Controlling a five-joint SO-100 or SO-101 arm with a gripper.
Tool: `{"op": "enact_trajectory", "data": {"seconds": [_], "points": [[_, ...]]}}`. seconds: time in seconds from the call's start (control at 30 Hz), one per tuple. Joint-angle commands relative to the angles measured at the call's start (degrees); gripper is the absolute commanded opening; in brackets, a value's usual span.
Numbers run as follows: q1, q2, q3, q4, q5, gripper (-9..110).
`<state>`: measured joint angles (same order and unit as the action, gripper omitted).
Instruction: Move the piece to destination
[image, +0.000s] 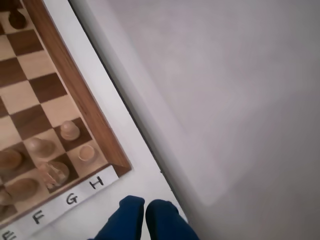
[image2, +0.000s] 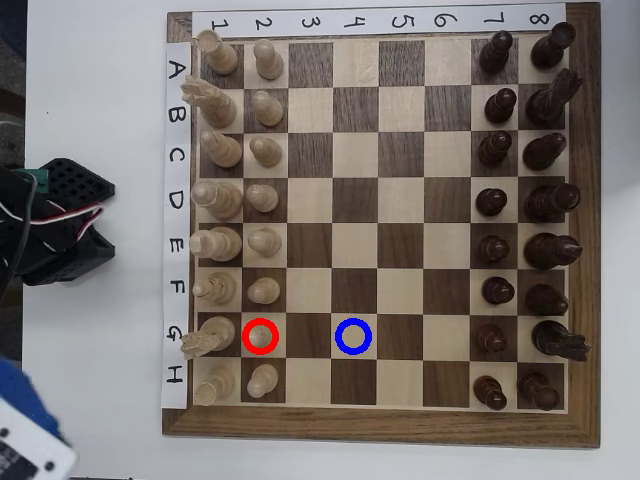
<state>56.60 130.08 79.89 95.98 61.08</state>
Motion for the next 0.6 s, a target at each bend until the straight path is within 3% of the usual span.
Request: {"op": "enact_trajectory", "data": {"seconds": [0.0, 0.23, 0.57], "points": [[-12.13, -3.08, -9.76, 0.35, 22.5, 0], [-22.5, -3.78, -4.04, 0.35, 35.68, 0], [-30.5, -8.88, 8.17, -0.7, 36.91, 0]]}}
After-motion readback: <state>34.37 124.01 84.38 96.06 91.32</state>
